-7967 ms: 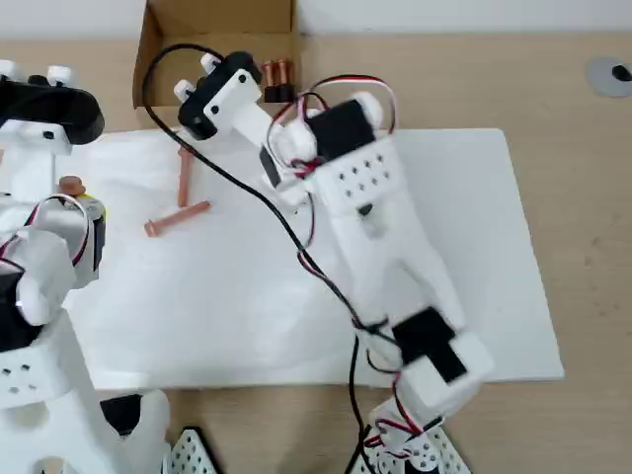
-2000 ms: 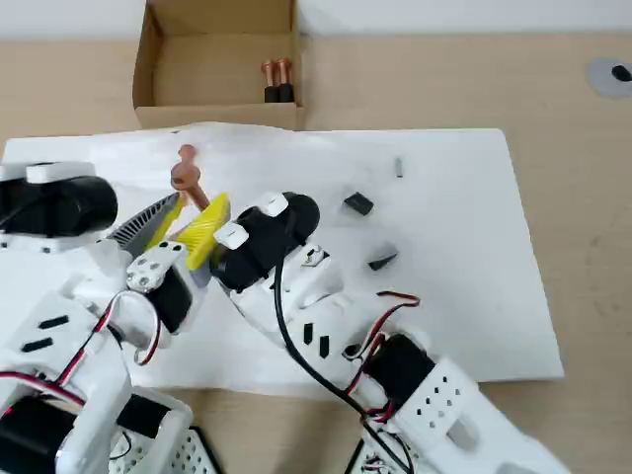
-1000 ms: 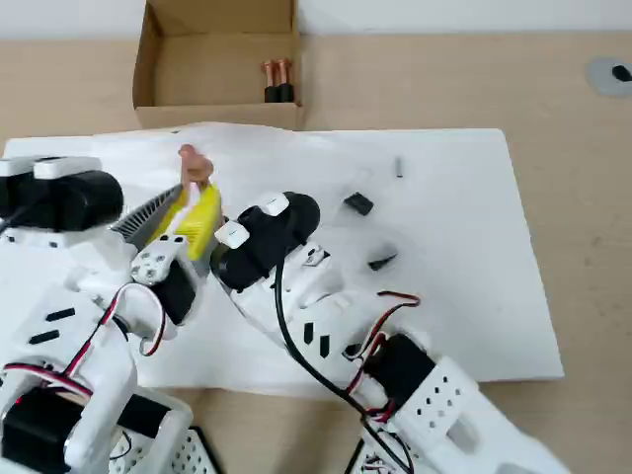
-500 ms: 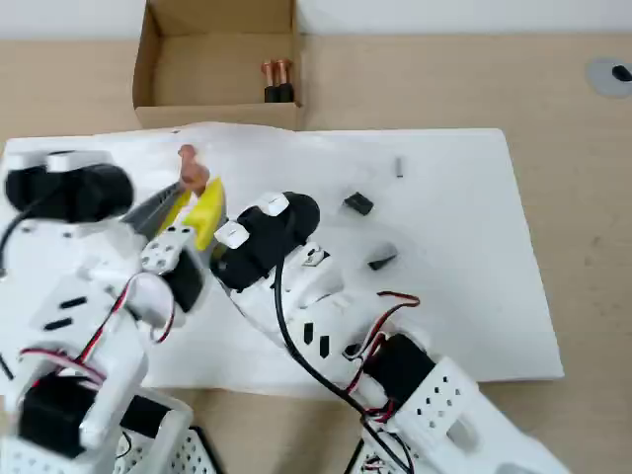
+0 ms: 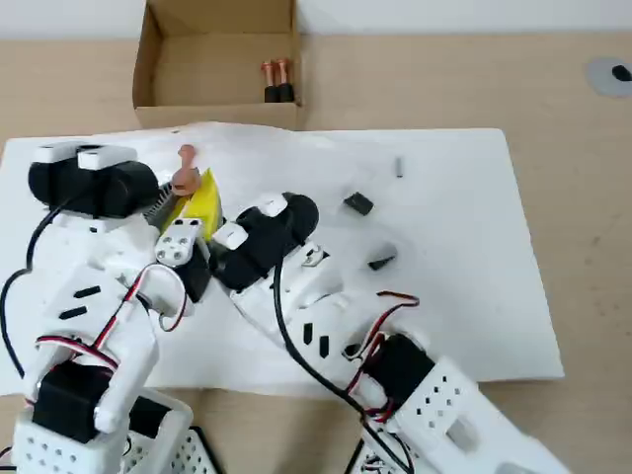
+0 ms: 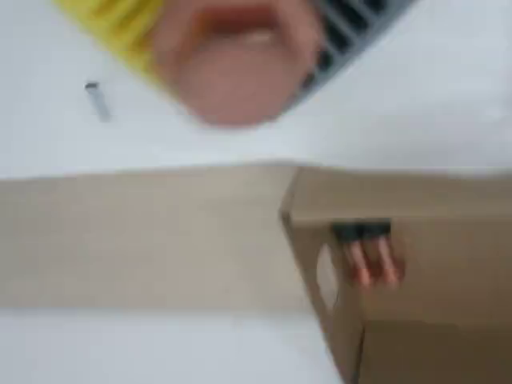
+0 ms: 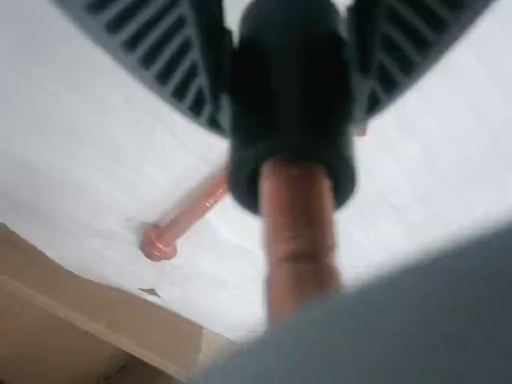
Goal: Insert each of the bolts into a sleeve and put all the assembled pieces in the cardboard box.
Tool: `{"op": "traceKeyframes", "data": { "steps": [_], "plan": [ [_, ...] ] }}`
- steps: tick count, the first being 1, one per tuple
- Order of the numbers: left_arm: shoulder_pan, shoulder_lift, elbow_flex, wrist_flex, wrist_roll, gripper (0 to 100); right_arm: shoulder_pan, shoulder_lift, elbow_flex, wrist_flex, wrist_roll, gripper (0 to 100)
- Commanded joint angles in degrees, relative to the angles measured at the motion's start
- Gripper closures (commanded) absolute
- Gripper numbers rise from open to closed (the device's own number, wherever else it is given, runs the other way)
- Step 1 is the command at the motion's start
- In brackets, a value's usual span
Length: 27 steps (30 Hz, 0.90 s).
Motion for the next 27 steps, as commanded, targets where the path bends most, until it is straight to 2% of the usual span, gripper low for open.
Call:
{"op": "traceKeyframes", "data": {
  "steps": [1,16,20,23,27],
  "plan": [
    [0.4,-0.2,-7.0,5.5,3.6,84,0.7,-1.9,-1.0,-1.1,0.6,98.9],
    [-0.6,-0.1,-25.2,20.4,4.3,84,1.2,-1.5,-4.3,-1.5,0.4,98.9],
    [-12.9,0.0,-24.9,19.3,4.0,89,5.8,3.0,-8.3,-1.1,0.4,98.9],
    [-21.8,0.0,-18.5,15.8,4.0,90,10.0,12.3,-15.0,-1.1,0.3,98.9],
    [-26.4,0.0,-10.6,13.3,4.0,88,13.6,28.7,-29.3,-1.1,0.3,98.9]
  ]
}}
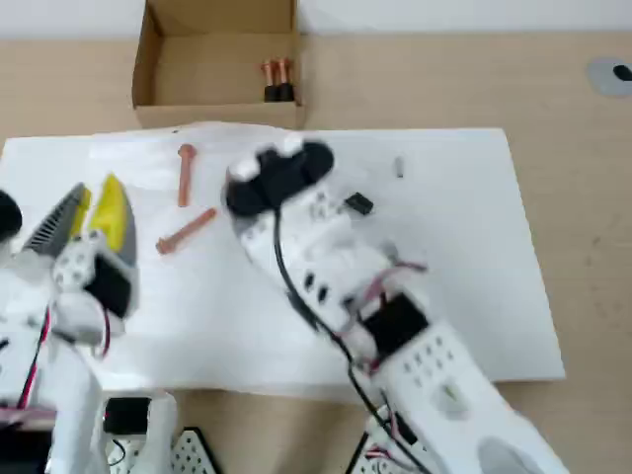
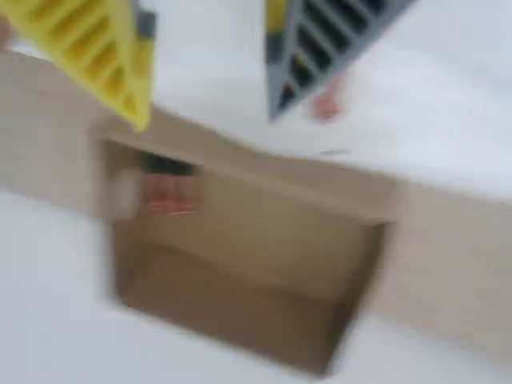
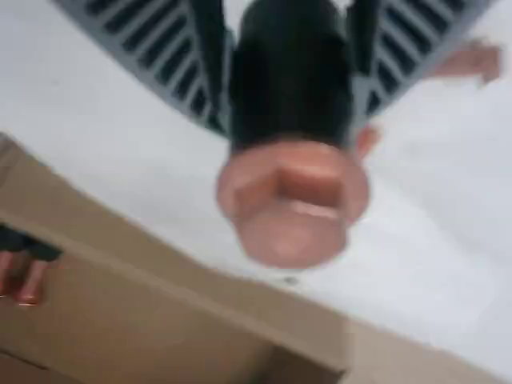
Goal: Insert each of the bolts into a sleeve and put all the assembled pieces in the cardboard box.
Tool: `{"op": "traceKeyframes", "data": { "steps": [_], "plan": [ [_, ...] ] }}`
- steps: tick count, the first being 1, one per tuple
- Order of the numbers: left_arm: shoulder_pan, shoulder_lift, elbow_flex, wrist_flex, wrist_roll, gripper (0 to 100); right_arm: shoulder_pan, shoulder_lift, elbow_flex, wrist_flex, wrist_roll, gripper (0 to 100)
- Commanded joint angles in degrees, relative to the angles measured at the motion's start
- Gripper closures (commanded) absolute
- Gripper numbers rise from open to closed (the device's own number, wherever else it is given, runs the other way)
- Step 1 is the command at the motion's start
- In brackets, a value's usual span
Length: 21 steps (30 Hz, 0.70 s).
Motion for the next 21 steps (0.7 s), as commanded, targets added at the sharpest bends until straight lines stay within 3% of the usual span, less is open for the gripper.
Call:
{"op": "traceKeyframes", "data": {
  "steps": [1,8,21],
  "plan": [
    [-3.3,0.4,5.0,-1.9,-0.2,87,3.6,14.4,-17.6,-1.1,0.3,98.9],
    [-3.3,0.3,9.6,-1.8,-0.4,86,8.3,43.2,-47.2,-1.1,0.6,98.9],
    [-3.6,0.2,9.9,1.2,-8.3,86,15.4,95.6,-105.2,-1.4,0.7,98.9]
  ]
}}
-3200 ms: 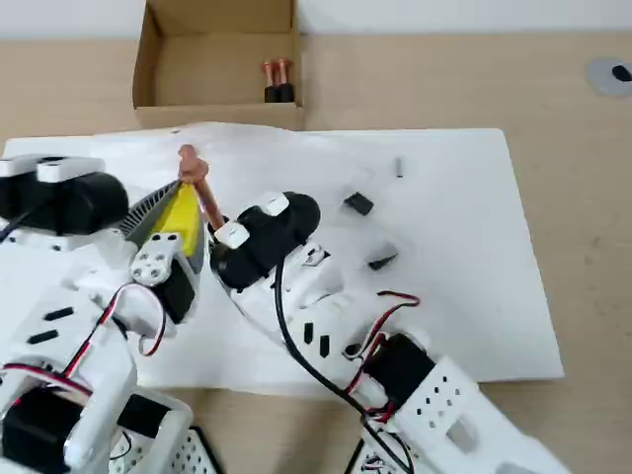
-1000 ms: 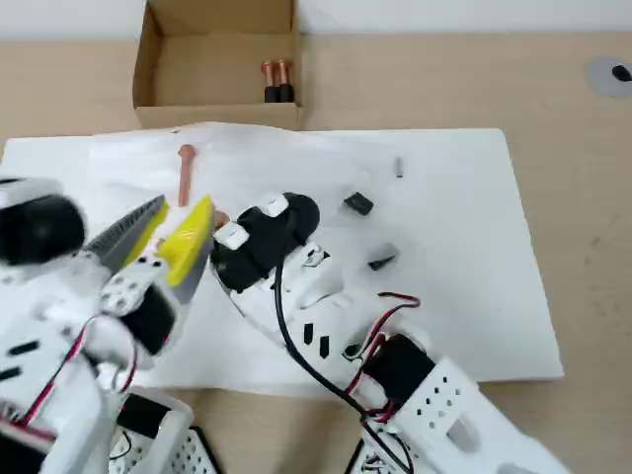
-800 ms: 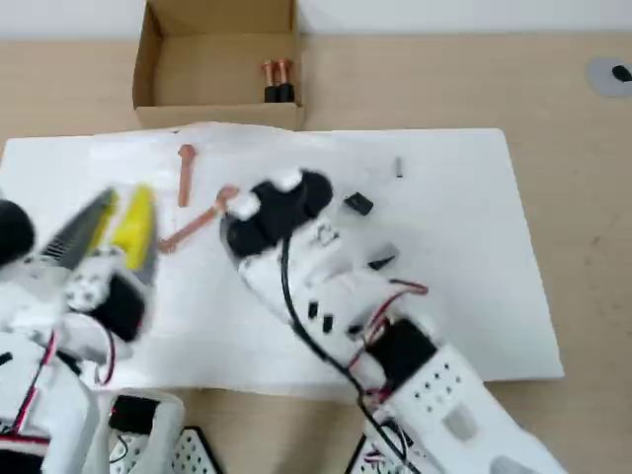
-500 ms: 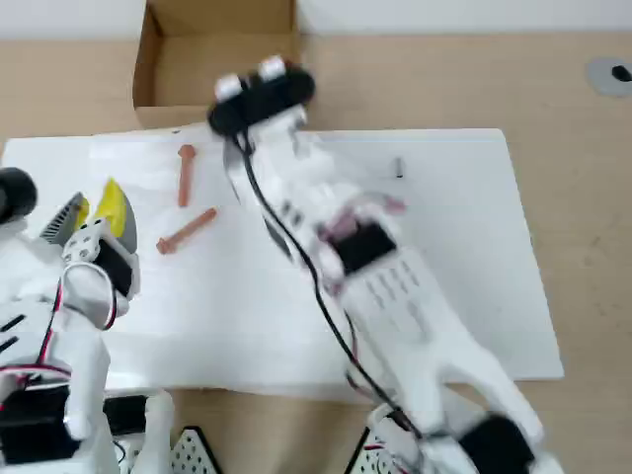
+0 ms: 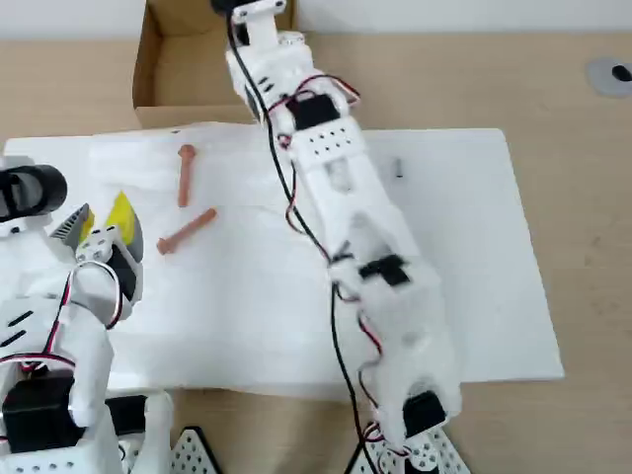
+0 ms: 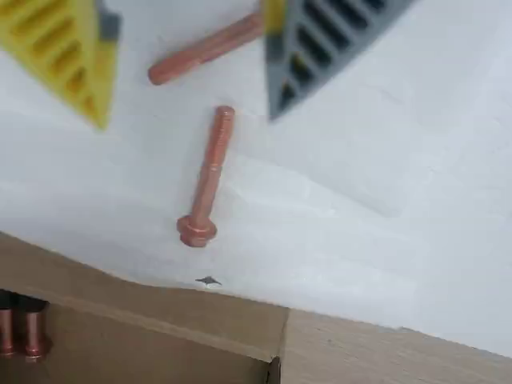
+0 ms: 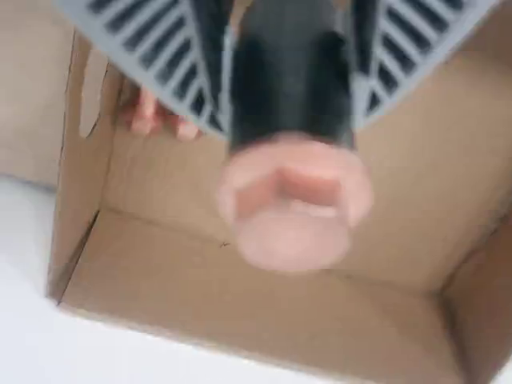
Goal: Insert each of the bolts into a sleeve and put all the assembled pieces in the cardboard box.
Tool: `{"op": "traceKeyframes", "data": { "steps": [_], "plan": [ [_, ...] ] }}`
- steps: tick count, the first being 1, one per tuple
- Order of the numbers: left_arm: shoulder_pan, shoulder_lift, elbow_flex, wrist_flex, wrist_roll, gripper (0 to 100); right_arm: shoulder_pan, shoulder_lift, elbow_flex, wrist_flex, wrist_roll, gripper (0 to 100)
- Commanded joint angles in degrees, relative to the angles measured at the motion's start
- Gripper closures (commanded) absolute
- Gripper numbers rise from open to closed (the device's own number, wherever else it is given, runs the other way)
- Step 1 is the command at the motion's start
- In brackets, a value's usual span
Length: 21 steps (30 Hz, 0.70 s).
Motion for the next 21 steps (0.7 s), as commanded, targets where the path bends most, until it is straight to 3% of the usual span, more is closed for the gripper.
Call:
{"op": "traceKeyframes", "data": {
  "steps": [1,10,17,21],
  "plan": [
    [-0.7,0.0,-0.1,0.2,-0.8,86,2.2,11.8,-20.6,-1.4,0.7,98.9],
    [-0.3,0.0,0.2,1.4,-0.4,86,3.7,37.5,-45.1,-0.2,6.7,97.7],
    [-0.3,0.0,3.9,1.0,-0.4,86,2.1,39.9,-48.5,13.6,8.6,67.3],
    [-0.4,0.1,4.5,1.0,-0.2,86,2.4,39.5,-52.5,18.4,8.5,64.9]
  ]
}}
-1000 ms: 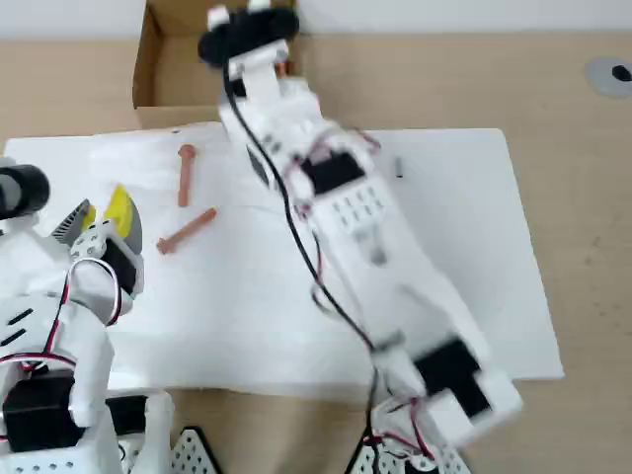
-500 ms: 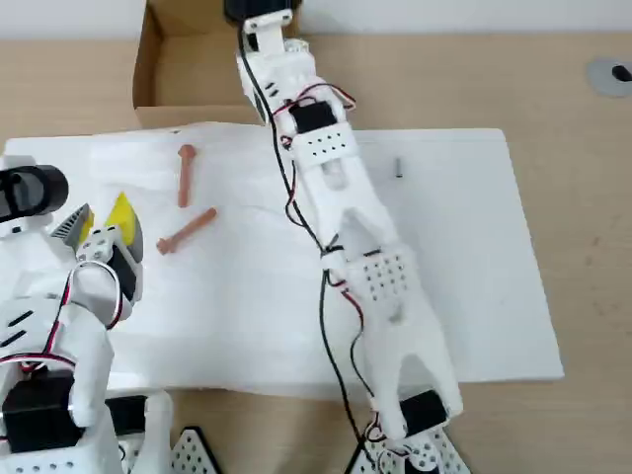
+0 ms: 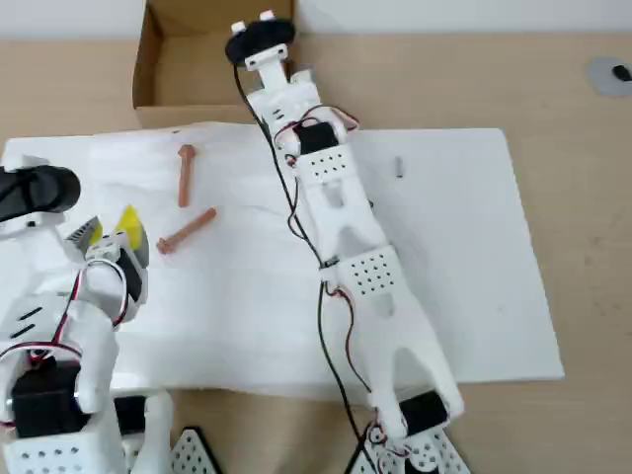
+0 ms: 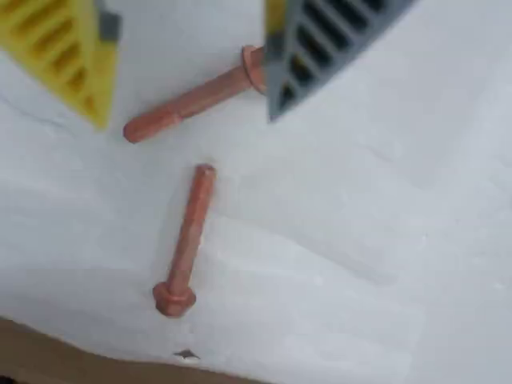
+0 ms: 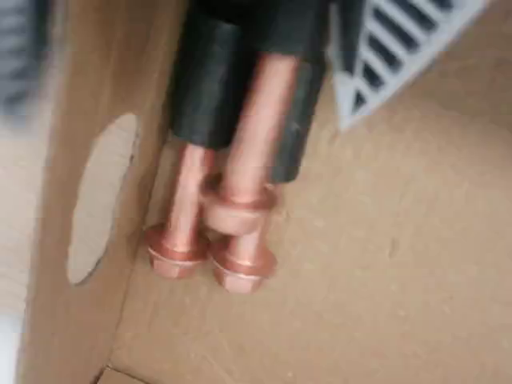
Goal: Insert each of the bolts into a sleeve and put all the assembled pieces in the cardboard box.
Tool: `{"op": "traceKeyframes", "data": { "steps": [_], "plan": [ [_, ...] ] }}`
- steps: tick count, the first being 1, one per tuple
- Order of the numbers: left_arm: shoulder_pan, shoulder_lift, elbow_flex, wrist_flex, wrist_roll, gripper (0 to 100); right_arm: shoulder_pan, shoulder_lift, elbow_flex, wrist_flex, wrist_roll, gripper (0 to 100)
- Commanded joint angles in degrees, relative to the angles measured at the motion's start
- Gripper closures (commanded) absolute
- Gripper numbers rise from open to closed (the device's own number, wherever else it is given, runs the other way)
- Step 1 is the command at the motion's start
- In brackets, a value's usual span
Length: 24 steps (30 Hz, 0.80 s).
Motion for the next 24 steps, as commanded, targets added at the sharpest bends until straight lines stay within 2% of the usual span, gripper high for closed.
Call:
{"op": "traceKeyframes", "data": {
  "steps": [1,5,11,16,19,24],
  "plan": [
    [-0.5,0.4,-0.1,-0.4,1.0,86,-0.4,-2.2,-4.7,4.3,0.4,65.3],
    [-0.5,6.6,-2.5,-0.4,3.0,86,-0.4,-9.4,-4.4,13.7,0.3,65.8],
    [-0.5,27.0,-14.2,-0.3,4.0,86,-0.5,-22.2,-4.4,27.5,0.3,65.8],
    [-0.8,42.6,-27.1,0.1,4.1,86,-0.4,-33.2,-4.4,46.1,0.5,65.8],
    [-0.8,50.1,-34.6,3.8,4.1,86,-0.2,-39.7,-4.2,57.0,0.6,65.8],
    [-0.3,58.8,-43.3,9.1,4.1,86,4.1,-49.9,-3.8,56.8,1.2,65.9]
  ]
}}
